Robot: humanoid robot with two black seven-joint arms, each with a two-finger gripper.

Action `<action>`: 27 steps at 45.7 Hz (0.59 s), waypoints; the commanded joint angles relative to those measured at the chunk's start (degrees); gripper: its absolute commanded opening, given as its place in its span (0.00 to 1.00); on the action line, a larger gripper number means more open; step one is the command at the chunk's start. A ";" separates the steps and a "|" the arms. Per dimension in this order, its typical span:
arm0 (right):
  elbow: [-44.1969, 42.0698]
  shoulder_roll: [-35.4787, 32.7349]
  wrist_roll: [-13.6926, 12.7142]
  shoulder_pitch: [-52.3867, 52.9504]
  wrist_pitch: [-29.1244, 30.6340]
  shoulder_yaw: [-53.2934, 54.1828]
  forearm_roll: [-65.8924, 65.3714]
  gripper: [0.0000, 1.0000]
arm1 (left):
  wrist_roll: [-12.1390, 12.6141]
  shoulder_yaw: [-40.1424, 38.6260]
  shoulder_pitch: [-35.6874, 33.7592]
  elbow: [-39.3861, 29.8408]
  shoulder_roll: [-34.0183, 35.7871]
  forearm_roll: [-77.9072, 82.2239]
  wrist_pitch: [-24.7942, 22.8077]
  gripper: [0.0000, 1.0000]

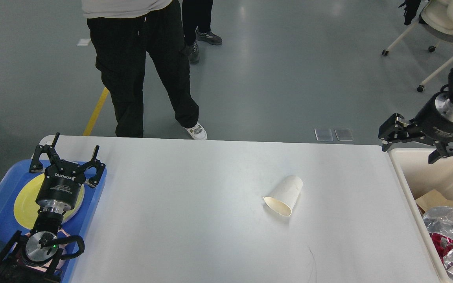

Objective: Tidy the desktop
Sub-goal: 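Raise the right gripper and swing it over the white paper cup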

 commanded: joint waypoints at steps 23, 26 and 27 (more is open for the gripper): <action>18.87 0.46 0.28 24.39 2.46 -2.59 3.63 1.00 | 0.03 0.00 -0.01 0.04 0.01 0.00 0.00 0.96; 18.88 0.55 0.37 24.39 2.37 -2.50 3.55 1.00 | 0.03 0.00 -0.01 0.13 0.01 0.00 0.00 0.96; 18.88 0.55 0.37 24.39 2.37 -2.50 3.55 1.00 | 0.03 0.00 -0.01 0.13 0.01 0.00 0.00 0.96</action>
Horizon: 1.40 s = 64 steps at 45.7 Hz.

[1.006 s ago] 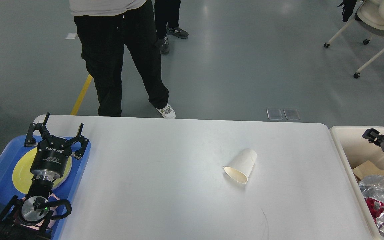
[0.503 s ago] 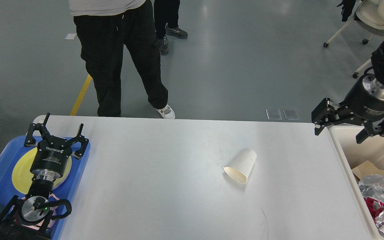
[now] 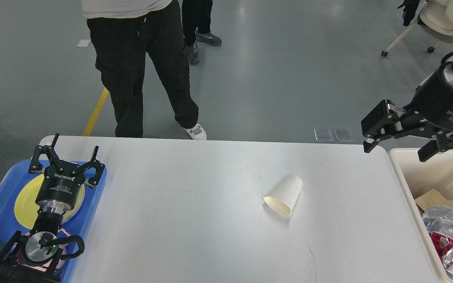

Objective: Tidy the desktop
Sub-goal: 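Raise the right gripper and swing it over the white paper cup, then lower the right gripper onto the paper cup and close it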

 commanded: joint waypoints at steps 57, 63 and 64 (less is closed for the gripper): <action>-56.40 18.06 -0.46 -69.61 -18.34 32.84 0.12 1.00 | 0.01 0.00 -0.01 -0.09 0.01 0.00 0.00 0.96; -59.22 18.94 -0.37 -71.89 -18.43 36.53 0.12 1.00 | 0.01 0.00 -0.01 0.00 0.01 0.00 0.00 0.96; -59.66 19.12 -0.37 -72.33 -18.43 36.97 0.12 1.00 | 0.01 0.00 -0.01 -0.09 0.01 0.00 0.00 0.96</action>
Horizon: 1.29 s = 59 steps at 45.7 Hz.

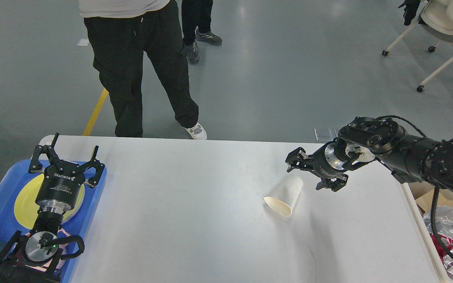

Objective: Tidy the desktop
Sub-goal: 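Lower the right gripper onto the paper cup and close it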

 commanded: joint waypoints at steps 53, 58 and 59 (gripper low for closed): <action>-14.60 12.97 0.05 -15.19 -17.37 3.71 -1.44 0.97 | -0.07 0.00 0.02 0.03 0.02 0.00 0.00 0.96; -14.08 12.88 -0.13 -15.01 -17.28 3.80 -1.26 0.62 | 0.02 0.00 0.02 0.03 -0.06 0.00 0.00 0.96; -14.08 12.80 -0.13 -15.10 -17.19 3.88 -1.18 0.54 | 0.02 0.00 0.02 -0.06 0.02 0.00 0.00 0.96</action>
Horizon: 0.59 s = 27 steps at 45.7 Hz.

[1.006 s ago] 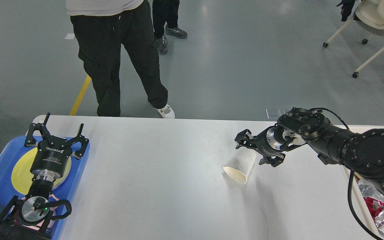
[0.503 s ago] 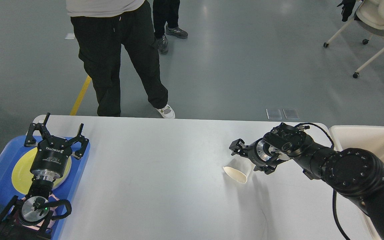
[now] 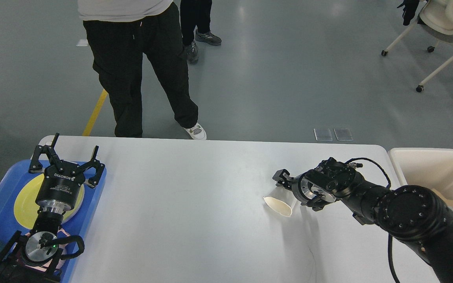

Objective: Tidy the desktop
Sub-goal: 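Lower the right gripper onto the paper cup and close it, then lift the paper cup and carry it into the white bin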

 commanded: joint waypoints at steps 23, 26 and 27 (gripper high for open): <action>16.82 -9.54 -0.65 8.97 -0.82 -0.35 0.72 0.00 | 0.00 0.00 0.00 -0.08 0.01 0.00 0.00 0.96; 20.50 -12.00 -1.88 11.34 -0.56 -0.62 0.63 0.00 | 0.00 0.00 -0.08 -0.08 -0.08 0.00 0.00 0.96; 22.00 -12.79 -2.41 12.22 -0.47 -0.62 0.63 0.00 | 0.00 0.00 0.00 -0.08 0.01 0.00 0.00 0.96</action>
